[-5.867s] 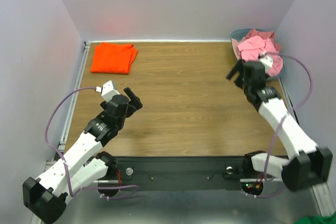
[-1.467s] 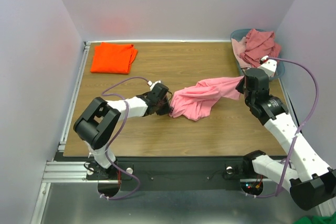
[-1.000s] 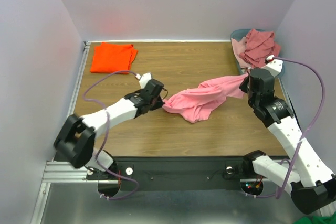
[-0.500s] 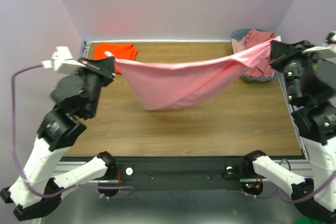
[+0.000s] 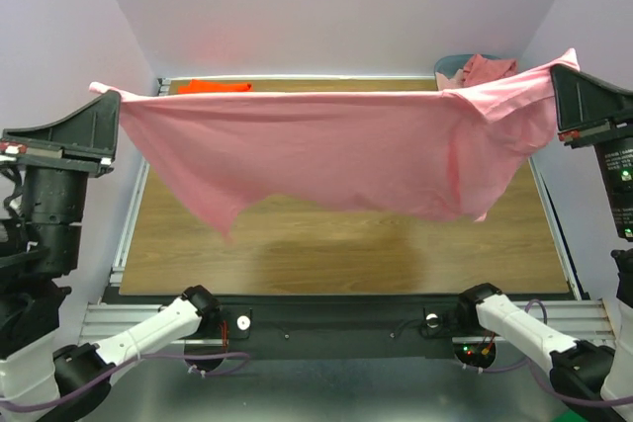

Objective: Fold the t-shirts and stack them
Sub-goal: Flatten the tshirt out

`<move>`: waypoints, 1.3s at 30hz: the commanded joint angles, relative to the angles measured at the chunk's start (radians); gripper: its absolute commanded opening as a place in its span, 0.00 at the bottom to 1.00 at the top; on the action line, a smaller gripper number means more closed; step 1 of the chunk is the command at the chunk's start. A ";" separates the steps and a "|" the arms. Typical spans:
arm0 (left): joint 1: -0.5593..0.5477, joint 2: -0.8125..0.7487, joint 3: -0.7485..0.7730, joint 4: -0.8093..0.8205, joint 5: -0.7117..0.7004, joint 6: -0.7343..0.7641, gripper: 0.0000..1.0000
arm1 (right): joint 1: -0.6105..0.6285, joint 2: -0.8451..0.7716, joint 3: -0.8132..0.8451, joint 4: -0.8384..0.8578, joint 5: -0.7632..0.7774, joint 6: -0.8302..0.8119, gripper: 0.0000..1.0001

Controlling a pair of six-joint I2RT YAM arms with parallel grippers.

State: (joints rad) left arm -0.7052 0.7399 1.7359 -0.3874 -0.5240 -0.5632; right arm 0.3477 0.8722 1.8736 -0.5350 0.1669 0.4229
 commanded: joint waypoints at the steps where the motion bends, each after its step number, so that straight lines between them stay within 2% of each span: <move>1: 0.001 0.087 0.001 0.024 -0.027 0.051 0.00 | -0.004 0.042 -0.008 -0.005 0.042 -0.012 0.00; 6: 0.003 0.168 -0.052 0.080 -0.207 0.080 0.00 | -0.004 0.161 -0.027 -0.003 0.187 -0.045 0.00; 9: 0.010 0.271 -0.064 0.107 -0.328 0.112 0.00 | -0.004 0.256 -0.039 0.004 0.287 -0.075 0.01; 10: 0.027 0.339 -0.049 0.114 -0.332 0.126 0.00 | -0.004 0.333 -0.031 0.007 0.307 -0.082 0.00; 12: 0.105 0.415 -0.010 0.108 -0.283 0.131 0.00 | -0.004 0.431 0.019 0.024 0.339 -0.107 0.01; 13: 0.234 0.453 0.016 0.102 -0.148 0.117 0.00 | -0.006 0.532 0.050 0.026 0.344 -0.117 0.00; 14: 0.290 0.536 0.081 0.094 -0.080 0.105 0.00 | -0.010 0.580 0.085 0.036 0.348 -0.130 0.00; 15: 0.329 0.577 0.118 0.093 -0.032 0.105 0.00 | -0.012 0.624 0.190 0.040 0.339 -0.139 0.00; 18: 0.398 0.726 0.298 0.082 0.068 0.164 0.00 | -0.039 0.813 0.387 0.046 0.329 -0.173 0.00; 19: 0.407 0.754 0.388 0.079 0.091 0.183 0.00 | -0.045 0.850 0.521 0.047 0.329 -0.183 0.00; 20: 0.429 0.803 0.427 0.079 0.105 0.189 0.00 | -0.056 0.910 0.580 0.056 0.324 -0.196 0.01; 22: 0.438 0.843 0.509 0.084 0.139 0.203 0.00 | -0.064 0.939 0.681 0.082 0.306 -0.211 0.00; 23: 0.443 0.849 0.525 0.085 0.143 0.213 0.00 | -0.065 0.939 0.680 0.102 0.303 -0.207 0.00; 27: 0.446 0.833 0.518 0.120 0.147 0.236 0.00 | -0.069 0.826 0.534 0.246 0.234 -0.200 0.01; 30: 0.446 0.765 0.375 0.149 0.142 0.232 0.00 | -0.069 0.724 0.371 0.257 0.247 -0.197 0.00; 32: 0.446 0.681 0.176 0.183 0.134 0.221 0.00 | -0.067 0.659 0.261 0.257 0.244 -0.199 0.01; 35: 0.446 0.561 -0.129 0.280 0.133 0.169 0.00 | -0.069 0.518 -0.073 0.260 0.238 -0.184 0.01; 37: 0.446 0.503 -0.279 0.311 0.145 0.105 0.00 | -0.069 0.441 -0.212 0.260 0.244 -0.164 0.00; 38: 0.446 0.454 -0.423 0.329 0.160 0.080 0.00 | -0.069 0.363 -0.300 0.259 0.246 -0.127 0.00; 39: 0.446 0.431 -0.493 0.358 0.207 0.059 0.00 | -0.069 0.314 -0.459 0.259 0.237 -0.096 0.00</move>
State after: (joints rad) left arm -0.2665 1.2232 1.4792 -0.1276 -0.3775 -0.4168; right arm 0.2871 1.2812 1.7309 -0.2871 0.4038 0.2497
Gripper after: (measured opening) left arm 0.017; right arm 0.038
